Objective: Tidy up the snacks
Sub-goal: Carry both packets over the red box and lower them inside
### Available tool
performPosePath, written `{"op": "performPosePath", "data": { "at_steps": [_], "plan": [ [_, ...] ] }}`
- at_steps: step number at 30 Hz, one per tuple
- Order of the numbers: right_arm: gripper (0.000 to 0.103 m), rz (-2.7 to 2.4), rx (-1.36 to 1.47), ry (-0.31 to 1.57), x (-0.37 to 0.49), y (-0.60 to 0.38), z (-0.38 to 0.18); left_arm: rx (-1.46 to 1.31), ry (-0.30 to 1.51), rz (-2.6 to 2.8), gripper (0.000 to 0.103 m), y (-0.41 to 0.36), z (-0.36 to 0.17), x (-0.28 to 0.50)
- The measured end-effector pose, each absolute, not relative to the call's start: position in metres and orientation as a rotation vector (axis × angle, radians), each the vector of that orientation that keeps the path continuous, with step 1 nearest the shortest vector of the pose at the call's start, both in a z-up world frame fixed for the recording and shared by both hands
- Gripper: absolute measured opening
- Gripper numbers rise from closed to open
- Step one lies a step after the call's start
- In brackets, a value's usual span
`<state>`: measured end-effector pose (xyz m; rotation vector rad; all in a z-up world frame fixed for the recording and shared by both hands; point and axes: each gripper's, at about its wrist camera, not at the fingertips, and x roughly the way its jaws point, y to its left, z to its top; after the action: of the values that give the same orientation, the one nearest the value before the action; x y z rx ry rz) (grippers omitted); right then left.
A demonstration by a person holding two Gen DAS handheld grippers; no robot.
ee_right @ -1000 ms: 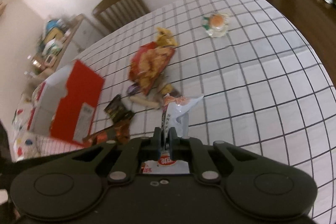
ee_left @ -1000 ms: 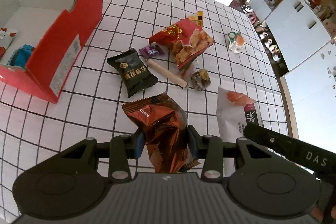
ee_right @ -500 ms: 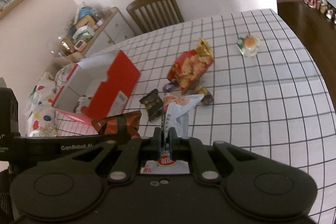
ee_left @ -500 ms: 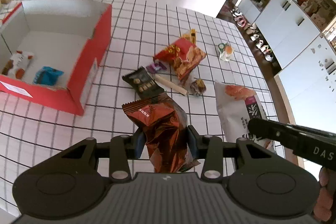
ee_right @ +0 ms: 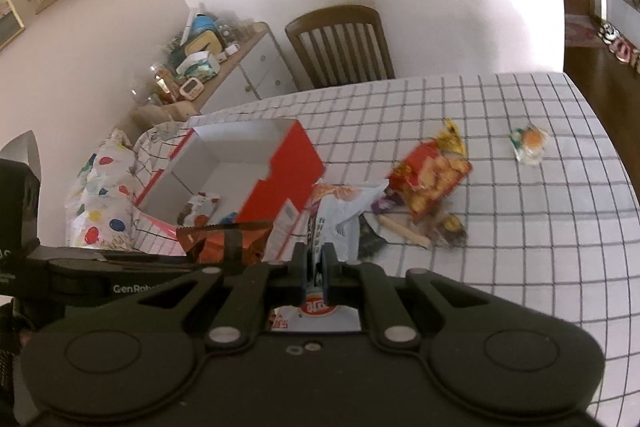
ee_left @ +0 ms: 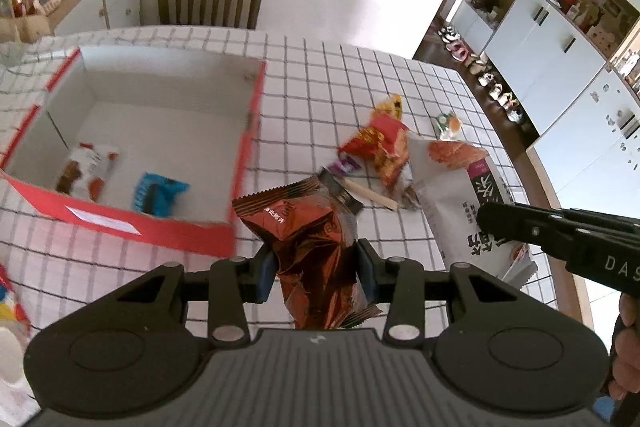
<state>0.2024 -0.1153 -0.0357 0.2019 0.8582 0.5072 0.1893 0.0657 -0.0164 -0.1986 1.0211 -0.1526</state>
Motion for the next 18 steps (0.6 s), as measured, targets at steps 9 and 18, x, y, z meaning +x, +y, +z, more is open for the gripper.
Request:
{"op": "performPosePath", "data": {
  "at_steps": [9, 18],
  "plan": [
    [0.005, 0.54, 0.168, 0.821, 0.209, -0.059, -0.017, -0.169, 0.978, -0.126, 0.041, 0.122, 0.005, 0.199],
    [0.005, 0.549, 0.167, 0.795, 0.224, -0.001, -0.008, -0.155, 0.956, -0.069, 0.041, 0.182, 0.013, 0.224]
  ]
}}
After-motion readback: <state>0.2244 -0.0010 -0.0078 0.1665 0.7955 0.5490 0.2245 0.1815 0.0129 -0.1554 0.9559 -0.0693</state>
